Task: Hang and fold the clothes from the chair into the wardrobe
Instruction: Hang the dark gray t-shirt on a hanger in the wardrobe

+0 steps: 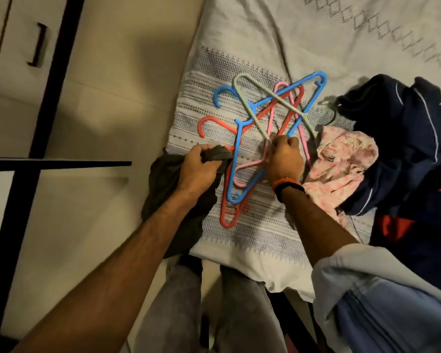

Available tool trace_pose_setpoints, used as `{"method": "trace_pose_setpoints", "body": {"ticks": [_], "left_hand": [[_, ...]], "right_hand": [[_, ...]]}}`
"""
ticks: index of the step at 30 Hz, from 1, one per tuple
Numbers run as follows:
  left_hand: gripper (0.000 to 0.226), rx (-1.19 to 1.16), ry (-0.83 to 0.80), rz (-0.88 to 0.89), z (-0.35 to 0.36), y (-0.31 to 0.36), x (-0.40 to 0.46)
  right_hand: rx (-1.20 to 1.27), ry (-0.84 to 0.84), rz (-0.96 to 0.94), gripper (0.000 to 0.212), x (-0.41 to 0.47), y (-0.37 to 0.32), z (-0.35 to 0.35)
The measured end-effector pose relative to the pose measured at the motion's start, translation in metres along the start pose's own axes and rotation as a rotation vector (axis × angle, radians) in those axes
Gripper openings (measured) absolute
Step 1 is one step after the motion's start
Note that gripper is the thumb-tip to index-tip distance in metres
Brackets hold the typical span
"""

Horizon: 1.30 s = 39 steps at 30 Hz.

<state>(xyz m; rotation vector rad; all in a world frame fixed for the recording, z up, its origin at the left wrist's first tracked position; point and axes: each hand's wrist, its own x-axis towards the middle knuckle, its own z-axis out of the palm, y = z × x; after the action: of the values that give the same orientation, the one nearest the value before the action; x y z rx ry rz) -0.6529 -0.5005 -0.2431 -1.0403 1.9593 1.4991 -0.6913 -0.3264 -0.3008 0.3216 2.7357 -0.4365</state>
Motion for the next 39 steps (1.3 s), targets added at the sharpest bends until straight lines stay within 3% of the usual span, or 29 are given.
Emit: {"method": "trace_pose_setpoints", "body": {"ticks": [3,5,9,13,18,21,23,25,28,35,39], "left_hand": [[0.028,-0.017,-0.013,-0.006,-0.001,-0.001,0.005],[0.027,-0.031,-0.012,-0.017,-0.001,-0.001,0.007],[0.029,-0.045,0.01,-0.088,0.0,-0.008,0.013],[0.02,0.029,-0.011,-0.179,-0.006,-0.025,0.015],[0.022,0.03,0.0,-0.201,-0.011,-0.034,0.021],[0.022,0.021,0.009,-0.205,-0.01,-0.032,0.025],[0.017,0.017,0.011,-0.209,-0.01,-0.031,0.026],[0.016,0.023,0.013,-0.208,-0.01,-0.031,0.026],[0.023,0.024,0.029,-0.206,-0.011,-0.031,0.024],[0.022,-0.053,0.085,-0.193,-0.022,-0.027,0.016],[0.029,-0.159,0.114,-0.168,-0.031,-0.012,0.005]], "right_hand": [[0.046,0.036,-0.041,0.025,0.001,-0.002,-0.002],[0.123,0.069,-0.188,0.018,-0.012,-0.007,0.0],[0.096,-0.143,-0.484,0.019,-0.039,-0.013,0.011],[0.202,-0.304,-0.325,0.024,-0.033,-0.024,0.009],[0.293,0.093,-0.128,0.029,-0.006,-0.021,0.005],[0.074,-0.032,-0.039,0.043,0.018,-0.015,0.004],[-0.025,-0.121,-0.01,0.041,0.027,-0.013,0.005],[-0.009,-0.107,-0.033,0.036,0.03,-0.012,0.004],[0.194,-0.102,-0.099,0.043,0.027,-0.015,-0.005],[0.736,-0.575,-0.323,0.023,0.013,-0.043,-0.036],[0.982,-0.555,-0.29,0.022,0.002,-0.068,-0.056]]}}
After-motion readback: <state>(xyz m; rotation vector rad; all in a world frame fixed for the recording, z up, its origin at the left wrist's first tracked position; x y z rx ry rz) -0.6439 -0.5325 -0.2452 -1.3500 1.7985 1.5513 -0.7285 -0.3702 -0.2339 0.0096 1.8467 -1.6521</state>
